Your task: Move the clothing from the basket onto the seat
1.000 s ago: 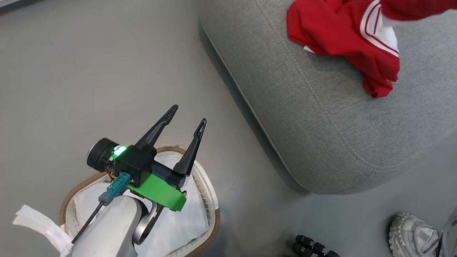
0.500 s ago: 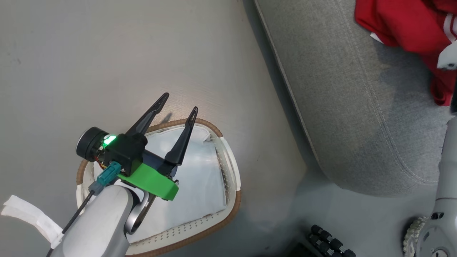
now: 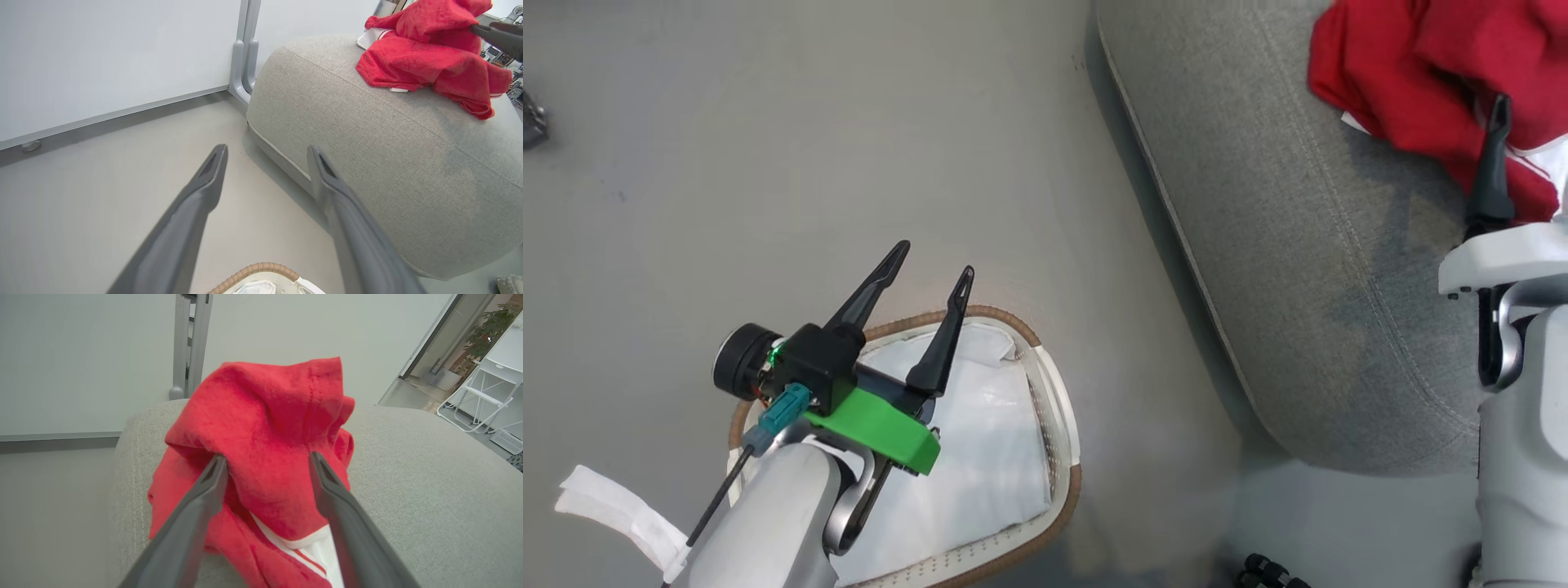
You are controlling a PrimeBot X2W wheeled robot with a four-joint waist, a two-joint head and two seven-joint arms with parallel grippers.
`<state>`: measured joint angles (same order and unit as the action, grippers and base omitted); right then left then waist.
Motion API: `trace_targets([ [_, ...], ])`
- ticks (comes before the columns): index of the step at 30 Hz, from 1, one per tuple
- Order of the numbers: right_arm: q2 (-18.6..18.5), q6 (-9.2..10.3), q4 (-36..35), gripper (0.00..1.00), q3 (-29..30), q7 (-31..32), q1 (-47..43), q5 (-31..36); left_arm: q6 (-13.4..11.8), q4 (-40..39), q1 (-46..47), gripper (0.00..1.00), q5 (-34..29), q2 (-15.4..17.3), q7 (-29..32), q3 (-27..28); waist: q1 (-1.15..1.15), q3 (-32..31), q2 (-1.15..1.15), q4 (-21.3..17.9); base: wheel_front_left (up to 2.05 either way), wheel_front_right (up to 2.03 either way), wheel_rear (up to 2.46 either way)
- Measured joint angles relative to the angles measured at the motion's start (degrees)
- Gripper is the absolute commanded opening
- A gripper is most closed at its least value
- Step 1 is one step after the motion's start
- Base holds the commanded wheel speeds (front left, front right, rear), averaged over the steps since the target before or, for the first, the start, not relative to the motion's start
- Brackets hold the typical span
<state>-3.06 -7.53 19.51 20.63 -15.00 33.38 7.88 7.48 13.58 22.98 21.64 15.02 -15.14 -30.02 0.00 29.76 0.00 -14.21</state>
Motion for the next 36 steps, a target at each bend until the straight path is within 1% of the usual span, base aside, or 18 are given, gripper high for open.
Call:
trace_targets([
  [7,0.13,0.0,-2.7,1.0,-5.83,0.0,-4.9,-2.14,0.0,2.26,-3.5,1.0,-1.55,-2.8,-0.01,5.63,0.0,-5.57,0.0,0.17,0.0,0.0,0.0],
  [11,0.21,0.0,-2.93,1.0,-9.1,0.0,-6.69,-4.21,0.0,3.46,-5.28,1.0,-3.16,-4.23,-0.01,9.58,-0.01,-8.52,0.0,0.98,0.0,0.0,0.0],
  [13,0.21,0.0,-2.92,1.0,-10.6,0.0,-7.17,-5.19,0.0,4.07,-6.12,1.0,-3.91,-4.92,-0.01,12.22,0.0,-9.74,0.0,1.67,0.0,0.0,0.0],
  [15,0.18,0.0,-3.39,1.0,-12.82,0.0,-7.32,-7.8,0.0,5.13,-7.16,1.0,-4.17,-5.5,0.0,15.33,-0.01,-10.81,0.0,2.79,0.0,0.0,0.0],
  [18,0.32,0.0,-3.76,1.0,-16.0,0.0,-7.9,-10.53,0.0,6.0,-8.61,1.0,-5.25,-5.55,-0.01,20.09,0.0,-12.13,0.0,4.46,0.0,0.0,0.0],
  [22,0.27,0.0,-2.8,1.0,-19.08,-0.01,-9.01,-12.55,0.0,7.17,-10.65,1.0,-7.27,-5.89,0.0,24.6,-0.01,-13.87,0.0,6.58,0.0,0.0,0.0],
  [25,0.31,0.0,-1.48,1.0,-20.25,0.0,-9.92,-14.03,0.0,7.8,-11.86,1.0,-7.91,-6.7,-0.01,28.18,-0.01,-15.12,0.0,8.01,0.0,0.0,0.0],
  [30,0.23,0.0,-0.53,1.0,-22.06,-0.01,-12.89,-17.84,0.0,9.45,-13.84,1.0,-8.69,-7.64,0.0,32.14,-0.01,-17.31,0.0,10.04,0.0,0.0,0.0],
  [36,0.27,0.0,1.48,1.0,-24.06,0.0,-16.62,-19.6,0.0,9.5,-16.78,1.0,-10.12,-8.9,0.0,34.76,-0.01,-19.78,0.0,11.65,0.0,0.0,0.0],
])
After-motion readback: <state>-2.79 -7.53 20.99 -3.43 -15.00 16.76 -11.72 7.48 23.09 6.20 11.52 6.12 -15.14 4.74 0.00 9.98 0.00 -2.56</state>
